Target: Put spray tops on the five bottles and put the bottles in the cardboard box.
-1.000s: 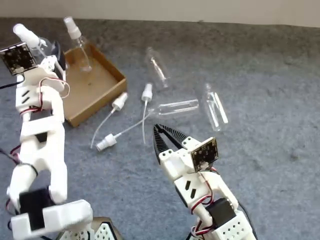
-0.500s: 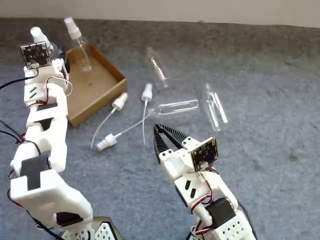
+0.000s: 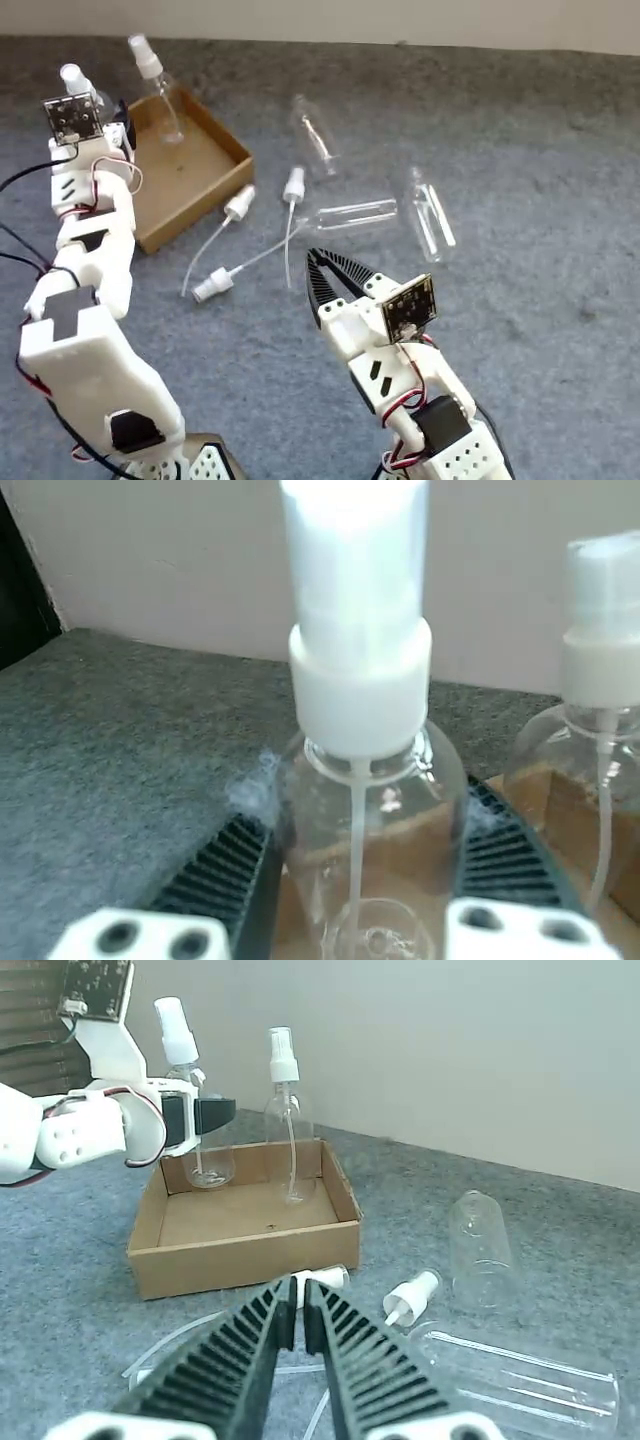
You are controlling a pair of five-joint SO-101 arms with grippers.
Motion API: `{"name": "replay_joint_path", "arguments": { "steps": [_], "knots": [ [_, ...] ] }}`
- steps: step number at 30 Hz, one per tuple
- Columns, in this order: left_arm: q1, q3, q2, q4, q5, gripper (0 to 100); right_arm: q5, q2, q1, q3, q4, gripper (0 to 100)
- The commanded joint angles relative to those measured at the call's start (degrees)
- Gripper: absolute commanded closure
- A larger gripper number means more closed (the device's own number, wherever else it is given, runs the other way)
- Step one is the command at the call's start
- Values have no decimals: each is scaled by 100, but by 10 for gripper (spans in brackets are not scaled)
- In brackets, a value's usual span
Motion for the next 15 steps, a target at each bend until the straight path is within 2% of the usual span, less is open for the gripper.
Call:
{"name": "replay_joint_path", "arguments": {
  "steps": [1,15],
  "knots": [
    [-84,-365,66,-158,-44,905,-18,-57,-31,1015,22,983],
    [-84,-637,567,-158,-44,905,-18,-57,-31,1015,22,983]
  ]
}}
